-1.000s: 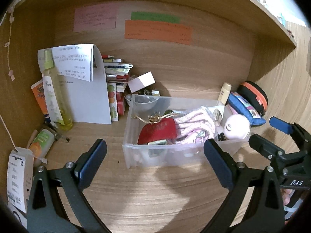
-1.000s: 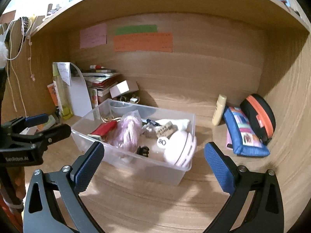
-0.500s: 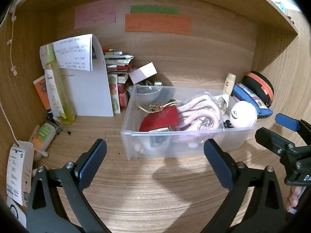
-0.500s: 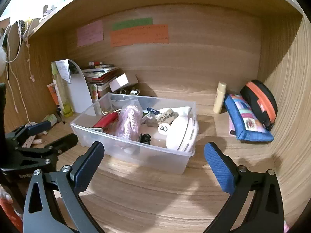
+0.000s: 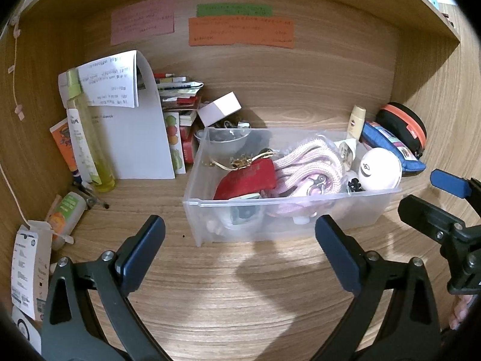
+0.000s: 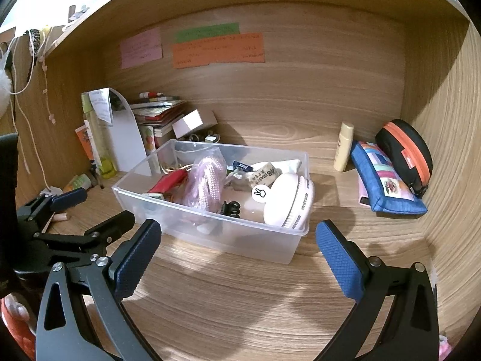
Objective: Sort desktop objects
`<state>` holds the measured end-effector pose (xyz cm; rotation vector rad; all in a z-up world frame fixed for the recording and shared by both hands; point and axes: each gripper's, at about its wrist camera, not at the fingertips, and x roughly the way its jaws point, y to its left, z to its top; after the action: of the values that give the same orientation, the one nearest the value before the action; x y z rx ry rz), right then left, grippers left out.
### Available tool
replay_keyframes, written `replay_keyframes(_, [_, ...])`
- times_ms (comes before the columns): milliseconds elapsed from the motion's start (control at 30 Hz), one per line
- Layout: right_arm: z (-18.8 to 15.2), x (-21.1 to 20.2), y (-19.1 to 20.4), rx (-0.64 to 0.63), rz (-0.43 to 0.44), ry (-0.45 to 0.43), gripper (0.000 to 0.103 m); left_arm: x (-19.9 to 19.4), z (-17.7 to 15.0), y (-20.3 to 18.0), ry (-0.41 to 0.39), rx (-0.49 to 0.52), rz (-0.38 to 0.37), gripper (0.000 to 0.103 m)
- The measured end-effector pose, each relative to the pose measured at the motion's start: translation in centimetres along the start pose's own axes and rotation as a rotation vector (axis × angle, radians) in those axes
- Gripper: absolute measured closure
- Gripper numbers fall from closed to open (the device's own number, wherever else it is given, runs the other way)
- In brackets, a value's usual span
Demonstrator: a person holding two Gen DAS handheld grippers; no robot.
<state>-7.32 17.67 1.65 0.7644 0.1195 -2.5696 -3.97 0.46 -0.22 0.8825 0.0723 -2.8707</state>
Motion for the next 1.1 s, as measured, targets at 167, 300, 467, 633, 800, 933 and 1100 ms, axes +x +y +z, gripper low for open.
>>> replay_keyframes(167, [0.08, 0.01, -0.05, -0.001, 0.002, -0.001, 0.0, 0.01, 0.05, 0.03, -0.004, -0.001, 0.001, 0.002])
replay_keyframes(300, [0.12, -0.03, 0.02, -0.001, 0.006, -0.002, 0.0, 0.04, 0.07, 0.02, -0.003, -0.001, 0.004, 0.002])
replay_keyframes(467, [0.17, -0.15, 0.25, -0.007, 0.009, -0.002, 0.0, 0.02, 0.1, -0.01, -0.003, 0.0, 0.005, 0.002])
replay_keyframes(633, [0.14, -0.16, 0.43, -0.005, 0.013, 0.0, 0.0, 0.09, 0.09, 0.05, 0.002, 0.001, 0.007, 0.002])
replay_keyframes(800, [0.16, -0.11, 0.54, -0.009, 0.017, 0.003, 0.0, 0.05, 0.11, 0.0, -0.003, 0.013, 0.002, 0.002])
replay_keyframes(933, [0.15, -0.08, 0.71, -0.01, 0.024, 0.005, 0.0, 0.02, 0.15, -0.11, -0.006, 0.019, -0.002, 0.002])
replay_keyframes(1100, [0.11, 0.05, 0.87, -0.014, 0.024, 0.012, 0.0, 0.01, 0.22, -0.21, 0.003, 0.023, -0.014, 0.002])
